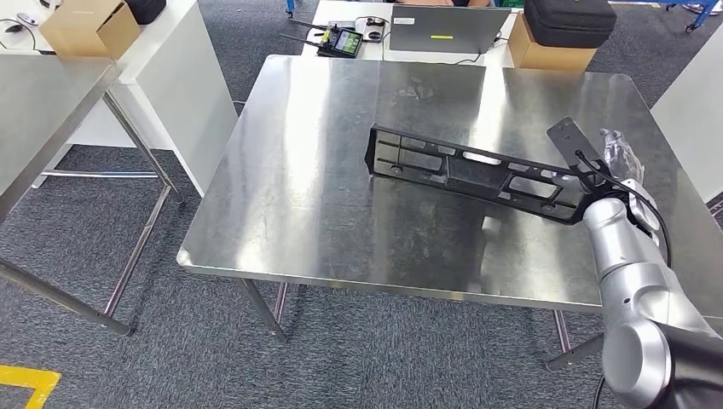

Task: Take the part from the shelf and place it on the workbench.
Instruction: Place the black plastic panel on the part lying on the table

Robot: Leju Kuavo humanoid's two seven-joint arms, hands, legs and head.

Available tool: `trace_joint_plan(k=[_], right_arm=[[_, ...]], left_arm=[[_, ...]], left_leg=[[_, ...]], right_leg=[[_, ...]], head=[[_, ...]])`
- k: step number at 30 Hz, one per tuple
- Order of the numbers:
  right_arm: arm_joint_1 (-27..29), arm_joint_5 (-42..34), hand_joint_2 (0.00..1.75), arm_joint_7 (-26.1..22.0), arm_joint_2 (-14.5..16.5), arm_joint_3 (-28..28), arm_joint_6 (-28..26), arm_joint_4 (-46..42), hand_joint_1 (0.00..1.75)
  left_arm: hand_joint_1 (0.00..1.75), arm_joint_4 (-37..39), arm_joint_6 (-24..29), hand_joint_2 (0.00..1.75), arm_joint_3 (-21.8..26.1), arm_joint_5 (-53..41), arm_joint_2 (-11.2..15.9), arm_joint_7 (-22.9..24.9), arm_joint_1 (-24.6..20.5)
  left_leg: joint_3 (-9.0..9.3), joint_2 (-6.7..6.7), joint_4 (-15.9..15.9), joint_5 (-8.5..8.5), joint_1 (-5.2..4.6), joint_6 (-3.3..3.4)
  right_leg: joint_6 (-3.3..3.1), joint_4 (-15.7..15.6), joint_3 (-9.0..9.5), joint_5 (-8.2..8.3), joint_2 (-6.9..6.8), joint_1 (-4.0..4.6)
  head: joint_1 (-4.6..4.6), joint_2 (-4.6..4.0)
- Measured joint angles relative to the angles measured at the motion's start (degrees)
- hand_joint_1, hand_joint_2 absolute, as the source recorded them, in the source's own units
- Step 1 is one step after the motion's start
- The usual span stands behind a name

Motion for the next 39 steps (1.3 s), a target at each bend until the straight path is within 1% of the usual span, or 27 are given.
trace_joint_plan(k=[3, 5, 8, 14, 18, 22, 28, 30, 35, 39], right_arm=[[-0.45, 0.60, 1.75, -1.57, -0.36, 1.28, -8.13, -2.05, 0.00], [-1.69, 0.97, 1.75, -2.57, -0.79, 2.53, -12.47, -4.66, 0.00], [-4.94, 2.16, 1.75, -2.22, -1.21, 4.96, -14.99, -8.93, 0.00], [-9.85, 6.06, 1.75, 0.85, -1.26, 10.01, -15.37, -12.96, 0.00], [-14.57, 9.28, 1.75, 4.19, -0.49, 14.39, -13.69, -12.97, 0.00], [-17.81, 10.99, 1.75, 5.15, 0.38, 17.36, -13.46, -11.47, 0.00], [-18.33, 11.86, 1.75, 5.82, 0.75, 19.28, -15.69, -6.57, 0.00], [-18.27, 12.55, 1.75, 6.82, 0.84, 19.72, -14.81, -5.21, 0.00], [-18.61, 16.60, 1.75, 10.39, 1.04, 21.34, -10.45, -1.41, 0.00], [-19.00, 18.88, 1.75, 11.68, 1.61, 22.66, -9.23, 1.45, 0.00]], left_arm=[[0.00, 0.00, 0.19, 0.00, 0.00, -0.58, 0.00, -0.03, -0.01], [0.00, 0.00, 0.32, 0.00, 0.00, -0.85, 0.00, -0.04, -0.02], [0.00, 0.00, 0.44, 0.00, 0.00, -1.13, 0.00, -0.05, -0.19], [0.00, 0.00, 0.44, 0.00, 0.01, -1.57, 0.01, -0.07, -0.58], [0.00, 0.00, 0.26, 0.00, 0.06, -1.57, 0.05, -0.31, -0.76], [0.00, 0.00, 0.07, 0.00, 0.38, -1.46, 0.04, -0.69, -0.79], [0.00, 0.00, 0.07, 0.00, 1.26, -1.11, 0.05, -0.99, -0.79], [0.00, 0.00, 0.07, 0.00, 1.43, -0.91, 0.06, -1.05, -0.79], [0.00, 0.00, 0.07, 0.00, 1.81, -0.42, 0.04, -1.10, -0.79], [0.00, 0.00, 0.01, 0.00, 2.52, -0.12, 0.04, -1.31, -0.78]], left_leg=[[-0.12, 0.00, 0.01, 0.02, -0.02, 0.03], [-0.23, 0.00, 0.01, 0.04, -0.03, 0.05], [-0.27, 0.04, 0.01, 0.03, -0.02, 0.05], [-0.36, 0.02, 0.00, 0.04, 0.00, 0.04], [-0.32, 0.04, 0.00, 0.05, 0.01, 0.04], [-0.31, -0.02, 0.00, 0.06, 0.03, 0.03], [-0.33, -0.01, 0.00, 0.06, -0.02, 0.04], [-0.32, 0.01, 0.00, 0.05, -0.02, 0.04], [-0.25, 0.02, 0.00, 0.03, -0.01, 0.04], [0.26, 0.02, -0.04, -0.21, 0.05, 0.05]], right_leg=[[0.00, 0.00, -0.11, 0.00, 0.00, -0.04], [0.01, 0.01, -0.21, 0.01, 0.00, -0.06], [0.00, 0.01, -0.27, 0.00, 0.04, -0.06], [0.00, 0.01, -0.29, 0.01, 0.04, -0.07], [0.00, 0.01, -0.33, 0.01, 0.06, -0.06], [0.00, 0.02, -0.33, 0.01, 0.03, -0.03], [0.00, 0.01, -0.33, 0.01, 0.04, 0.01], [0.00, 0.00, -0.32, 0.01, 0.04, 0.01], [0.00, -0.01, -0.23, -0.01, 0.04, 0.01], [0.13, -0.10, 0.21, -0.17, 0.04, 0.04]], head=[[-0.01, 0.00], [-0.02, 0.00], [-0.02, 0.00], [-0.01, 0.00], [-0.02, -0.01], [-0.02, 0.00], [-0.01, 0.00], [-0.01, 0.00], [0.00, 0.00], [0.01, 0.00]])
